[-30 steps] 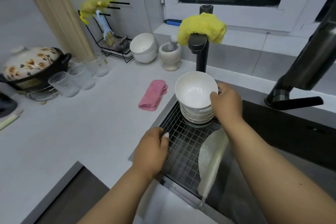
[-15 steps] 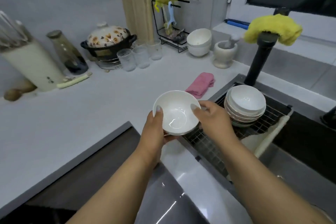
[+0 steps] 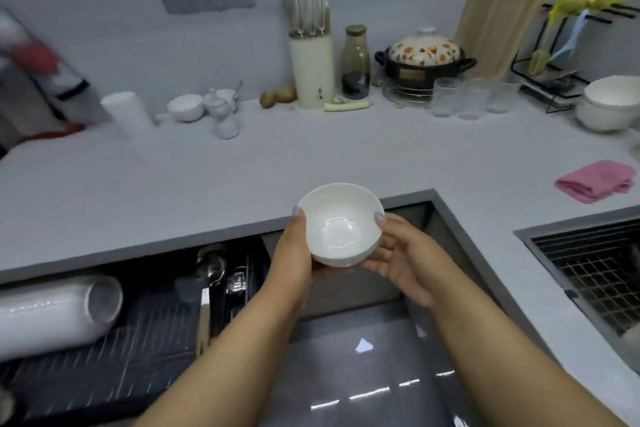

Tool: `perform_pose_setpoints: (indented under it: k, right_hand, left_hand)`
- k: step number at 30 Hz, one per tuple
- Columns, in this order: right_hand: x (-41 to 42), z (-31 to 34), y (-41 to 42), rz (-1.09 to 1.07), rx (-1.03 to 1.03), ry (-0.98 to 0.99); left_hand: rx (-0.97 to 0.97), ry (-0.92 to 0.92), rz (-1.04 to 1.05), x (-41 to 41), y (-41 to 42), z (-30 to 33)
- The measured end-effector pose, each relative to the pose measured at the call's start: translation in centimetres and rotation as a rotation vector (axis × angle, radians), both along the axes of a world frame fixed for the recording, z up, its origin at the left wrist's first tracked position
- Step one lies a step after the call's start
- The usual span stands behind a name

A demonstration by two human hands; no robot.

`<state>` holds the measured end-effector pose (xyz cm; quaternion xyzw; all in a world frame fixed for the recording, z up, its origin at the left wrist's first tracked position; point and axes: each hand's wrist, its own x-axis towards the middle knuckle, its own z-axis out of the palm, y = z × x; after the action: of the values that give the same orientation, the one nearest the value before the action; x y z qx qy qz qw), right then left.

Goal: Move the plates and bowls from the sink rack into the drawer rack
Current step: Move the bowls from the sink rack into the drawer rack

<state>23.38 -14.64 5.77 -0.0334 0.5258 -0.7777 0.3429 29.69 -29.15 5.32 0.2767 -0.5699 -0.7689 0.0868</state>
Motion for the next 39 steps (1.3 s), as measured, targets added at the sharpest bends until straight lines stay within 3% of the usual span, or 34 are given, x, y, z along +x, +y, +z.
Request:
perform_pose_setpoints:
  k: [11, 19, 32, 39]
  right_hand:
    - [13.1, -1.7, -18.0, 0.197, 0.08, -0.052]
    - [17.5, -2.3, -27.0, 0.331, 0.186, -0.005]
    - [18.9, -5.6, -43.4, 0.638, 0.318, 0.105]
    - [19.6, -9.2, -49.7, 0.723, 0.398, 0.074]
  left_hand:
    - [-0.112, -0.166, 0.282, 17.3, -15.5, -1.4]
    - [-0.171, -0.263, 0.525, 25.7, -23.7, -3.8]
    - [-0.386, -0.573, 0.815, 30.2, -35.8, -6.2]
    - [-0.599, -0.782, 0.782, 33.0, -39.5, -8.3]
